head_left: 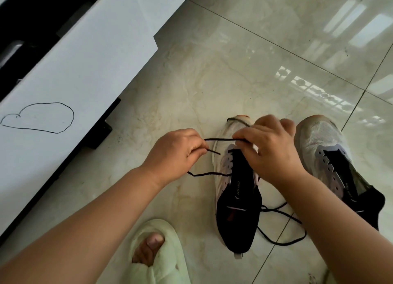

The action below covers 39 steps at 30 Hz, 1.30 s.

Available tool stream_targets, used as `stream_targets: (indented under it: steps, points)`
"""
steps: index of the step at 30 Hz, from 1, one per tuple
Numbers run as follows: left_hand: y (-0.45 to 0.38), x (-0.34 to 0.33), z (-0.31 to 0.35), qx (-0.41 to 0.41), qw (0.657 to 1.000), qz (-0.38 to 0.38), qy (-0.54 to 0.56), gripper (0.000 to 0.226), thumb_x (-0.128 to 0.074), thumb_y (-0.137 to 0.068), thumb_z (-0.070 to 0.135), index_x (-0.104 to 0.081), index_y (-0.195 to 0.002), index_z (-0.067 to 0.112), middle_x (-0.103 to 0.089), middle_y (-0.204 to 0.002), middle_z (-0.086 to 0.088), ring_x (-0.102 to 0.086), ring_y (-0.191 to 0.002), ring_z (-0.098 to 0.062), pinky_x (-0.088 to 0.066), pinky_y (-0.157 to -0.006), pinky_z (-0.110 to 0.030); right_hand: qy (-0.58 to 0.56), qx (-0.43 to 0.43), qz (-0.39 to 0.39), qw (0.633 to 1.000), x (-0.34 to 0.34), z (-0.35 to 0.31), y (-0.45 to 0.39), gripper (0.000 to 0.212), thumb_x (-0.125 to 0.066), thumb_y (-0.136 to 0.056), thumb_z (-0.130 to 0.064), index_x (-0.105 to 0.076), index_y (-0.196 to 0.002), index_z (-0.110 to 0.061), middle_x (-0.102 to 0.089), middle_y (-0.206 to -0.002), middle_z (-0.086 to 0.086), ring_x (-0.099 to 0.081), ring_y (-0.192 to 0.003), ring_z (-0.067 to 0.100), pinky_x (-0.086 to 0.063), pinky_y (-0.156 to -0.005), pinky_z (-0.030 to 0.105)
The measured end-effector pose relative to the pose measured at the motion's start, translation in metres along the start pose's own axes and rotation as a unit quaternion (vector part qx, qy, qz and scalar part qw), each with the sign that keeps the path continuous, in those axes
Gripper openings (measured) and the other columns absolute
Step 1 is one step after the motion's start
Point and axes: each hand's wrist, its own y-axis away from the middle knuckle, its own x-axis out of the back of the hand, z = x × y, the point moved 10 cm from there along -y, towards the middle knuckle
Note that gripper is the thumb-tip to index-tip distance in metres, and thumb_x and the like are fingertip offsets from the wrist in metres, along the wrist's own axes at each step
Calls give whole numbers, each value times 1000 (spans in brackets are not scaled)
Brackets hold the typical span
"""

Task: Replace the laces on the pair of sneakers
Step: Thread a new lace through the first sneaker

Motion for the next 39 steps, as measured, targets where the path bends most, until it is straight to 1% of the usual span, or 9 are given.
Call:
stream_targets:
  steps: [6, 11, 14, 20, 26, 30, 33, 36, 39]
  points:
    - [-11, 1, 12, -19, 1000, 19, 13, 12, -63, -87, 24, -73, -92, 19, -62, -93, 9, -46, -74, 2, -38, -64, -12, -53, -69, -7, 996, -5, 22, -34, 18, -57, -89, -10, -70, -102, -9, -70, -89, 9, -63, -84, 33, -49, -71, 43]
    - [-8, 6, 18, -58, 996, 54, -32, 18, -71, -80, 22, -68, -68, 10, -60, -107, 1, -46, -93, -11, -34, -82, -25, -10, -33, 34, 999, 2, 9, -15, 12, -65, -82, -7, -71, -92, -9, -70, -80, 1, -56, -86, 29, -30, -77, 32]
    - [-2, 9, 37, -126, 986, 85, -73, 24, -68, -75, 15, -57, -54, 10, -64, -107, 2, -44, -105, -17, -27, -90, -31, -91, -38, 9, 995, -5, 1, 4, 14, -60, -82, 1, -60, -90, -10, -60, -80, -8, -55, -71, 17, -33, -81, 35]
    - [17, 8, 74, -257, 954, 123, -96, 19, -61, -74, 12, -55, -56, 14, -66, -114, 3, -46, -110, -19, -29, -92, -35, -49, -73, -25, 996, -14, 1, 27, 20, -52, -71, -6, -69, -73, -17, -56, -81, -1, -55, -78, 21, -20, -71, 32]
    - [9, -11, 45, -185, 973, 46, -130, 19, -62, -83, 28, -64, -67, 18, -58, -61, 10, -61, -85, -17, -25, -101, -49, -12, -152, -29, 988, -21, 16, 33, 2, -73, -74, -19, -74, -75, -19, -53, -85, -1, -49, -89, 23, -10, -76, 26]
    - [4, -17, 27, -119, 992, 11, -47, 13, -64, -82, 26, -73, -79, 17, -59, -61, 6, -57, -62, -14, -45, -80, -37, -23, -162, -39, 986, -28, 17, 31, 5, -73, -75, -19, -75, -79, -20, -48, -84, -4, -45, -91, 22, -10, -76, 25]
    - [1, -13, 24, -74, 997, 29, 17, 11, -66, -82, 21, -72, -80, 13, -49, -66, 10, -46, -54, -9, -40, -55, -22, -42, -159, -32, 986, -30, 17, 30, 6, -73, -75, -16, -75, -80, -18, -45, -80, -4, -46, -88, 23, -14, -78, 26]
    - [-2, -16, 30, -72, 997, 36, -8, 7, -70, -80, 14, -71, -75, 9, -46, -65, 7, -42, -53, -10, -33, -52, -21, -86, -150, -19, 985, -30, 15, 29, 9, -75, -73, -8, -76, -81, -11, -45, -77, -1, -49, -81, 28, -36, -74, 35]
    - [-8, -19, 40, -99, 993, 16, -55, 12, -70, -76, 7, -67, -65, 5, -50, -59, -3, -46, -49, -20, -34, -55, -25, -98, -143, -9, 985, -29, 13, 29, 10, -75, -72, -6, -76, -82, -9, -45, -77, -1, -48, -79, 28, -39, -68, 33]
